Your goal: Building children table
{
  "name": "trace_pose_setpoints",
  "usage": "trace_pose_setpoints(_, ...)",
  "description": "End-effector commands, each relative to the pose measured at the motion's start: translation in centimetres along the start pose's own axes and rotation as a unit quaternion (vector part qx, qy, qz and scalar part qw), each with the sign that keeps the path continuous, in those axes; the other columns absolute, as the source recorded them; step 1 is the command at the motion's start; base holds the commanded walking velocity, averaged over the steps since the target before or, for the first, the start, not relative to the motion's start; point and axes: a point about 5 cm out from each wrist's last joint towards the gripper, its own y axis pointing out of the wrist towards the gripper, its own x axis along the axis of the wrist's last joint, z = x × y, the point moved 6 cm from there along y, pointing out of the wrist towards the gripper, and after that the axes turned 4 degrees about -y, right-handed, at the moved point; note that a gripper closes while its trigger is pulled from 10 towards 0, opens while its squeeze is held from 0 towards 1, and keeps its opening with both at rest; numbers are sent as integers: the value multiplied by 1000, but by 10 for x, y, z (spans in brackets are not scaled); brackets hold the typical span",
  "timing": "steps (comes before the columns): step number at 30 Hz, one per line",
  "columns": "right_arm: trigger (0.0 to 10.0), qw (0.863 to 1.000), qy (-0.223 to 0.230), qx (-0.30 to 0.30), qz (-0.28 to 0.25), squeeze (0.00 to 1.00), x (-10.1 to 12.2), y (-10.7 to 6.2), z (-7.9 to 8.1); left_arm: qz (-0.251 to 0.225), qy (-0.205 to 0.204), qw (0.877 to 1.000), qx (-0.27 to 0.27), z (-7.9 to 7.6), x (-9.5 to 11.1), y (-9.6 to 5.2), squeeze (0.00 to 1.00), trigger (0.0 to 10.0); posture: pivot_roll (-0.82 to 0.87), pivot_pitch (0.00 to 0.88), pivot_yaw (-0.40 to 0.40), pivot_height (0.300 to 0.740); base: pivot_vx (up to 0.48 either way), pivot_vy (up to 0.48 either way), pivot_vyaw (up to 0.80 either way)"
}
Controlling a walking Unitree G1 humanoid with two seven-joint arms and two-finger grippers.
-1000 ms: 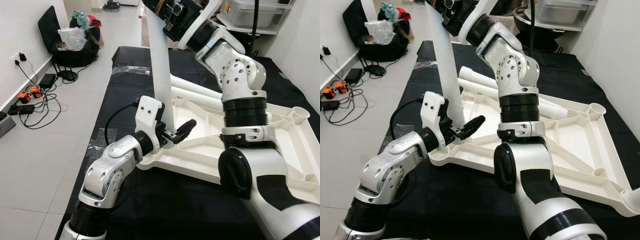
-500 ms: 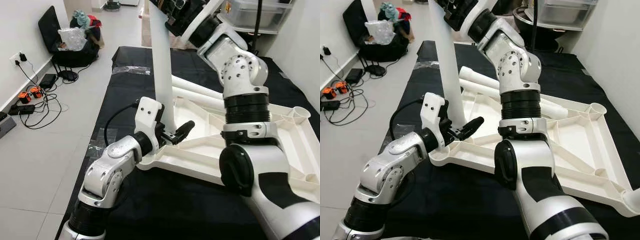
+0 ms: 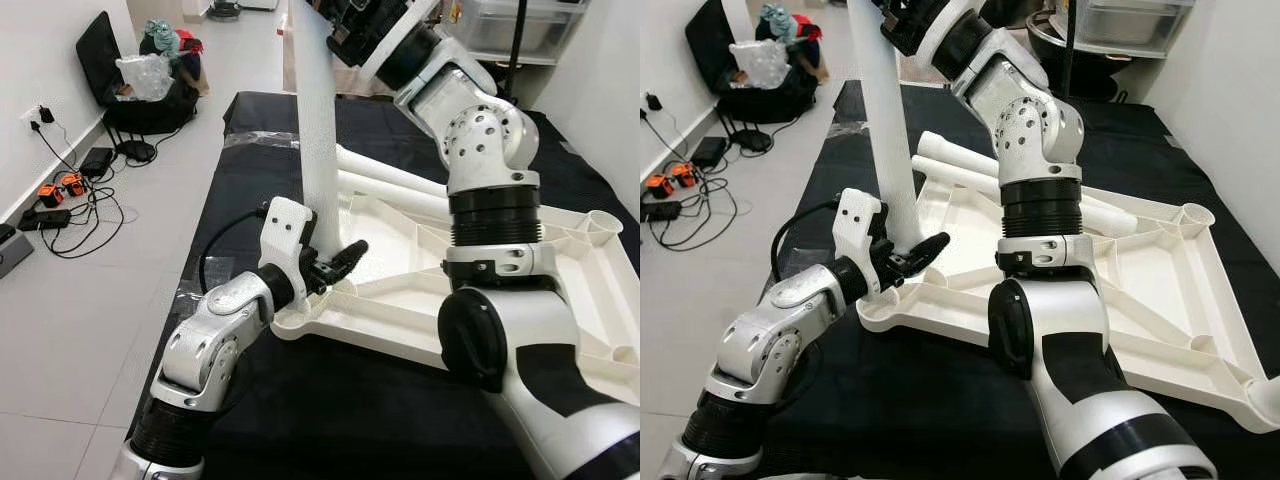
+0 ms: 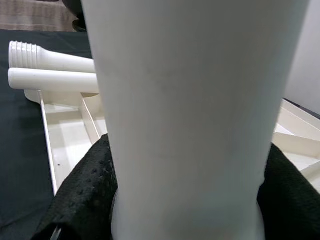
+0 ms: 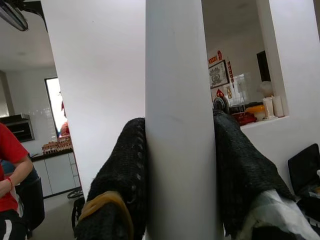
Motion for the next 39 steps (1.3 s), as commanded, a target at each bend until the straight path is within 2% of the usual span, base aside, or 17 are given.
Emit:
trace_pose_setpoints(1,0,1000,-2,19,-9,0,8,3,9,-9,8,1000,2,2,6,2,0,0,36,88,-69,740,0,0,0)
trace_pose_setpoints(7,0,1000,-1,18,-9,0,7,2,9,-10,15,1000,6,3,5,0,0,0,37,88,-70,740,0,0,0)
trace_pose_setpoints(8,78,1000,-6,15,-8,0,7,1,9,5,29,999,12,5,0,0,0,10000,39,83,-72,740,0,0,0)
trace_pose_setpoints(10,78,1000,-6,15,-8,0,7,1,9,5,29,999,12,5,0,0,0,10000,39,83,-72,740,0,0,0)
trace_pose_setpoints(11,10000,1000,-15,15,-5,0,6,0,9,14,47,999,18,5,-3,-1,0,10000,40,81,-72,740,0,0,0)
trace_pose_setpoints(14,10000,1000,-18,12,-4,0,6,0,8,14,68,997,23,6,-2,-1,0,10000,40,81,-72,740,0,0,0)
trace_pose_setpoints(15,10000,1000,-19,10,-3,1000,4,0,7,11,80,996,28,7,0,-2,0,10000,43,75,-73,740,0,0,0)
trace_pose_setpoints(16,10000,1000,-18,14,2,1000,1,-2,8,10,96,995,34,9,2,-4,0,10000,42,73,-72,740,0,0,0)
trace_pose_setpoints(20,10000,1000,-21,16,11,1000,-4,-4,9,9,112,993,40,12,5,-7,0,10000,42,70,-72,740,0,0,0)
trace_pose_setpoints(21,10000,999,-23,15,17,0,-8,-6,8,12,125,991,44,15,6,-10,0,10000,44,68,-72,740,0,0,0)
trace_pose_setpoints(23,10000,999,-26,0,27,0,-13,-8,4,19,156,987,44,21,9,-18,0,10000,46,63,-71,740,0,0,0)
trace_pose_setpoints(28,10000,999,-32,1,37,0,-21,-12,5,22,167,984,59,35,16,-26,0,10000,49,56,-71,740,0,0,0)
trace_pose_setpoints(30,10000,999,-32,1,37,0,-21,-12,5,22,167,984,59,35,16,-26,0,10000,49,56,-71,740,0,0,0)
trace_pose_setpoints(33,10000,997,-50,3,65,0,-36,-15,8,23,180,981,61,40,22,-29,0,10000,51,57,-72,740,0,0,0)
trace_pose_setpoints(39,10000,996,-41,8,80,0,-52,-18,17,23,192,979,59,42,25,-25,0,10000,48,54,-72,740,0,0,0)
